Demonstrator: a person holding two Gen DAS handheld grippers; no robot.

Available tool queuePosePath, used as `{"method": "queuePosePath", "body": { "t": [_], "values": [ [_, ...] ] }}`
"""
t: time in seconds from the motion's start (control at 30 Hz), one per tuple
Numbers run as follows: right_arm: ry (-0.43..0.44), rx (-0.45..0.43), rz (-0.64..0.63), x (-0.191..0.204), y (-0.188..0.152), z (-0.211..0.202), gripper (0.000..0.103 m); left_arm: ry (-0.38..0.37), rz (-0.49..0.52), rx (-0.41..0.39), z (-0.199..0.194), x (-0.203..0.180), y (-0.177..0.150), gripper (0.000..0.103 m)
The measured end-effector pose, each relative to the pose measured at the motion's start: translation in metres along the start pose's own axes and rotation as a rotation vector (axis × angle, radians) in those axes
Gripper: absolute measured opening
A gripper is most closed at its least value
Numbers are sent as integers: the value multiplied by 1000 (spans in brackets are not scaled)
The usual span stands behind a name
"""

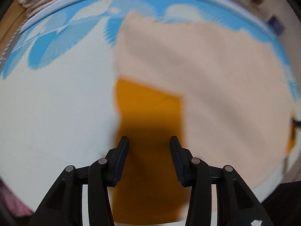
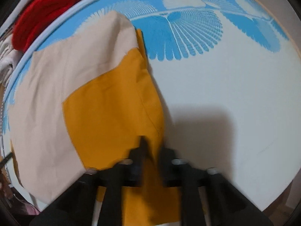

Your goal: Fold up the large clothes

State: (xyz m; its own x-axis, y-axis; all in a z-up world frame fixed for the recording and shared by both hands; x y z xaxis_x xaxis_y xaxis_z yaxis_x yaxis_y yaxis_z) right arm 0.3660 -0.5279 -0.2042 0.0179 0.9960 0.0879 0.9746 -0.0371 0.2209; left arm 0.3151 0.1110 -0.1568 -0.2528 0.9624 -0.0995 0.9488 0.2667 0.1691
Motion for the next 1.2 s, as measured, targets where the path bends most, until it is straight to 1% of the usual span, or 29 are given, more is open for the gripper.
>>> {"method": "queuePosePath", "body": {
  "t": [0.07,0.1,0.13,0.17,0.2,0.23,0.27,0.3,0.33,0.37,0.4,0.43,0.47,0.5,0.53,0.57,0.6,0.63,0.67,0.7,0.77,0.8,0.9,0.93,1.0,1.03,1.13,1.17,1.2],
  "values": [
    [4,-42,45,-6,4,-9,5,86,-15,19,4,14,-6,41],
    [3,-38,70,-10,2,-8,5,100,-5,7,-1,15,-9,37],
    [-15,-31,86,-12,1,-7,5,94,12,-12,-8,12,-11,27],
    [-65,-27,93,-16,0,-8,6,74,37,-41,-18,5,-13,24],
    [-117,-28,80,-17,1,-12,6,26,71,-68,-30,-6,-17,24],
    [-155,-38,59,-14,3,-18,11,-14,98,-69,-36,-13,-22,24],
    [-182,-63,34,-9,6,-27,11,-48,127,-53,-38,-20,-28,24],
    [-176,-93,2,-2,8,-35,11,-75,165,-15,-35,-26,-38,31],
    [-155,-110,-29,3,9,-38,11,-71,213,41,-25,-31,-49,35],
    [-122,-112,-67,10,8,-39,12,-14,256,82,-12,-30,-58,35],
    [-65,-75,-107,19,2,-32,12,73,282,98,0,-25,-64,35],
    [-32,-21,-128,24,-3,-21,13,120,285,106,6,-22,-67,35],
    [-24,60,-153,26,-14,-7,13,139,276,104,6,-21,-68,35],
    [-58,152,-182,25,-28,8,13,144,269,88,1,-23,-67,35],
    [-103,216,-208,22,-40,17,13,149,263,51,-8,-27,-65,34],
    [-121,237,-224,21,-45,18,13,143,254,2,-21,-33,-64,32],
    [-131,227,-228,21,-44,13,13,127,245,-33,-30,-38,-63,33],
    [-163,192,-238,24,-39,4,13,104,230,-74,-43,-46,-61,33],
    [-195,124,-264,31,-32,-10,13,93,216,-101,-51,-53,-60,33],
    [-195,59,-290,41,-26,-22,13,79,196,-135,-61,-63,-59,33],
    [-125,-100,-346,77,-13,-53,14,47,166,-177,-73,-83,-55,33],
    [-75,-158,-372,97,-9,-63,14,29,146,-196,-78,-94,-51,33],
    [16,-238,-458,152,-3,-71,16,-43,97,-212,-80,-123,-46,33],
    [32,-240,-477,168,-2,-67,17,-53,91,-206,-77,-131,-42,33],
    [65,-206,-512,197,-3,-53,18,-54,86,-171,-68,-147,-45,33],
    [57,-178,-524,207,-2,-41,19,-52,87,-152,-59,-147,-36,33],
    [-28,10,-554,209,-10,13,23,-28,91,-71,-25,-148,-29,33],
    [-44,59,-556,209,-13,24,23,3,102,-39,-13,-148,-29,33],
    [-57,79,-562,210,-14,30,23,30,114,-18,-4,-144,-30,33]
  ]
}}
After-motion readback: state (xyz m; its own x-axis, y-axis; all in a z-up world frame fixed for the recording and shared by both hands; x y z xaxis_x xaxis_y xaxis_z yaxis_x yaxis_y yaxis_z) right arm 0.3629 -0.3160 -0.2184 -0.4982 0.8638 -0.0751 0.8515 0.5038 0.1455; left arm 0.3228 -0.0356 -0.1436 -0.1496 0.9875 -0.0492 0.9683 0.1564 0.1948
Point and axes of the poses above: each gripper's, at about its wrist camera, not at the fingertips, and z roughly the way its jaws point, x to its left, y to its top, the point moved 5 cm from there along z, roughly the way its jaws point, and after that the axes turned 12 degrees about -z, right-handed, at the moved point
